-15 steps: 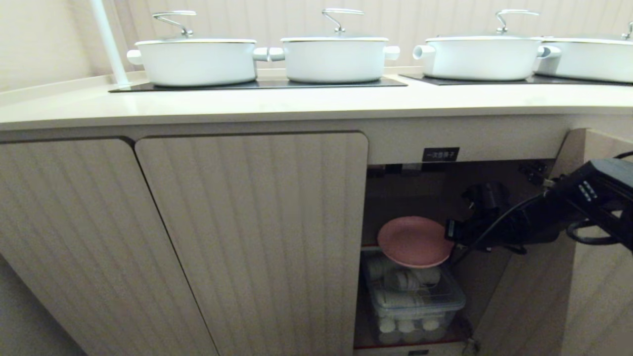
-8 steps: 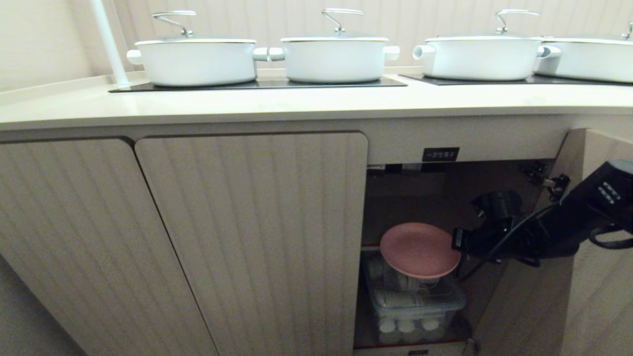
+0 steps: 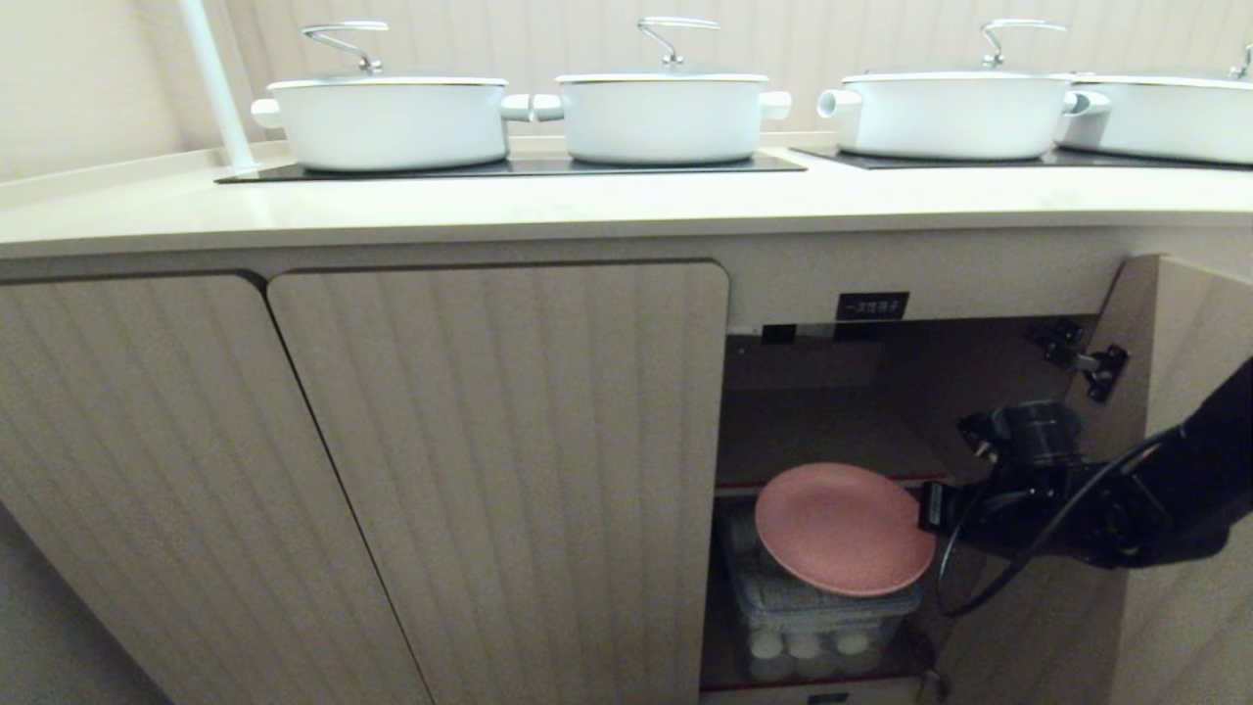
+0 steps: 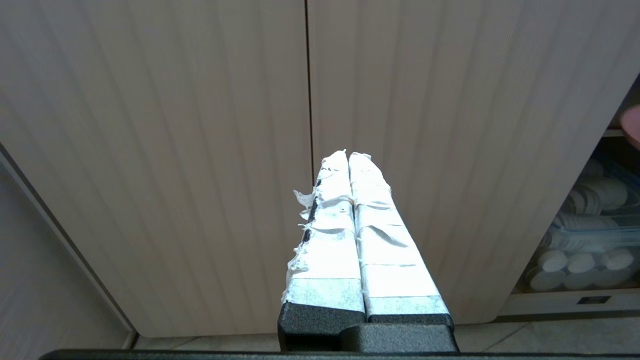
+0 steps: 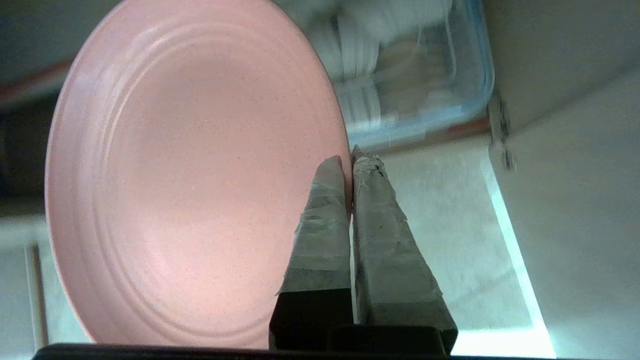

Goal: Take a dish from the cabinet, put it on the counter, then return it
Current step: Take the plate from the cabinet, then place it on the table

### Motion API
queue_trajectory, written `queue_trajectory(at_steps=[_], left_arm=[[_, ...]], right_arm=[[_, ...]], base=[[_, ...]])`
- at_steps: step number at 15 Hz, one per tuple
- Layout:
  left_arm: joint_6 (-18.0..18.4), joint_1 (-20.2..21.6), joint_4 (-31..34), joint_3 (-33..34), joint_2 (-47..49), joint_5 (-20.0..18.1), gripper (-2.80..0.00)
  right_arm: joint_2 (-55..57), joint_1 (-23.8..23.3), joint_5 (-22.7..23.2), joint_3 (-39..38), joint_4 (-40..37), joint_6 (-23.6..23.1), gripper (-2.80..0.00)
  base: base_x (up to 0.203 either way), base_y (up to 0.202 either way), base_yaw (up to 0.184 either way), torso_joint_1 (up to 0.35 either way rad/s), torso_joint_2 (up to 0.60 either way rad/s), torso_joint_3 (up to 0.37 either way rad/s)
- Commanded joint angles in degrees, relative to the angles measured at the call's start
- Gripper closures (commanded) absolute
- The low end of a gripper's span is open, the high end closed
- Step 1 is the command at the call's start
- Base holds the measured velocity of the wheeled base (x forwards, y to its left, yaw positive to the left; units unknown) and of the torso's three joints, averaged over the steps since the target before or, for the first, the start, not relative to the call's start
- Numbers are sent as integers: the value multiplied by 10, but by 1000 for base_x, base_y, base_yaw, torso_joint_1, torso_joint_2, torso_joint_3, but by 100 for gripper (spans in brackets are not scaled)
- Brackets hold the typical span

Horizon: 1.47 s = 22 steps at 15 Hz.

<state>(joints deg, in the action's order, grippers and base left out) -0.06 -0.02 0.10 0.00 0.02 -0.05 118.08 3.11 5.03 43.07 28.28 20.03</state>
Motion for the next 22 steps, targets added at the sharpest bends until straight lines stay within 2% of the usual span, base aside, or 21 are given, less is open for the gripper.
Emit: queue_trajectory(at_steps=[1,9,13,22], left_arm=[[0,-1,0,0,0,0,0],[0,-1,0,0,0,0,0],[0,0,0,0,0,0,0],[1,-1,0,0,0,0,0]], right_arm=[[-38,5,1,-32,3,1,0],[-163,18,18,-210,40,0,0],[-204,20,21,-275,62,-1,0],[-274,20,43,-335,61,-2,0]], base=[[0,0,0,0,0,0],[0,0,0,0,0,0],[0,0,0,0,0,0],[0,0,0,0,0,0]])
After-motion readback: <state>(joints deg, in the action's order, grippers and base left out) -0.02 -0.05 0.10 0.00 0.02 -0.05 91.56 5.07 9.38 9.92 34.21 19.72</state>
